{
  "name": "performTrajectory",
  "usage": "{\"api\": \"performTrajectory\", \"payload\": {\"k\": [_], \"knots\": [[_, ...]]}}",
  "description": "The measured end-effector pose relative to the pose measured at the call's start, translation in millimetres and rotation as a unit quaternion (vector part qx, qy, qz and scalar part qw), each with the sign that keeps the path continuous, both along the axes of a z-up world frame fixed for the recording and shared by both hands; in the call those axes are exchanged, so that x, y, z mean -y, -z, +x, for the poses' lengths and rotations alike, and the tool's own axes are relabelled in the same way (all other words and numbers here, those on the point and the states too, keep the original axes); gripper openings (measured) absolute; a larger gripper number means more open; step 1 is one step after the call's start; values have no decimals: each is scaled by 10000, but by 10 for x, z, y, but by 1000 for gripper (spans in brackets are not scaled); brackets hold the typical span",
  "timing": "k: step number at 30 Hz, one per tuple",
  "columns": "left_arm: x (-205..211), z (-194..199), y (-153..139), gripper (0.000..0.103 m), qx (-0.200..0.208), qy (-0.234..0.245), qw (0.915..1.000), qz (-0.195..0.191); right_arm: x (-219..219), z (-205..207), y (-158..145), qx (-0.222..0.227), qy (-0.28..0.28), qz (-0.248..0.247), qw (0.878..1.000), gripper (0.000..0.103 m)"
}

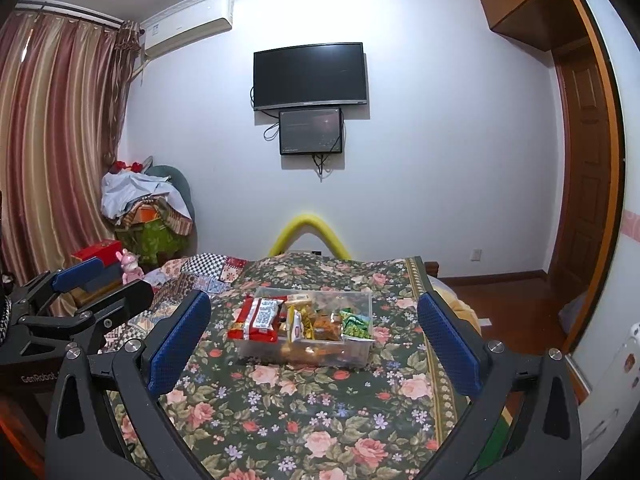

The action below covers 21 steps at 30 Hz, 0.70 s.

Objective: Organize snacks

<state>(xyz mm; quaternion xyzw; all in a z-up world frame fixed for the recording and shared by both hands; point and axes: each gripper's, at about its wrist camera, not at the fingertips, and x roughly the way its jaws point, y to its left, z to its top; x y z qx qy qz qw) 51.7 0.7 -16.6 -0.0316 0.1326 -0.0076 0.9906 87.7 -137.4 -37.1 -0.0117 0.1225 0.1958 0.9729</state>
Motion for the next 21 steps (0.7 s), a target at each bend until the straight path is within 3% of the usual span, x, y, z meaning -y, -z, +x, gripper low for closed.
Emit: {"api": "performTrajectory", "payload": {"k": [21], "knots": [[-1, 35, 21, 103, -75, 37, 10000, -53, -37, -29, -34, 11, 0, 70, 10000, 103]]}}
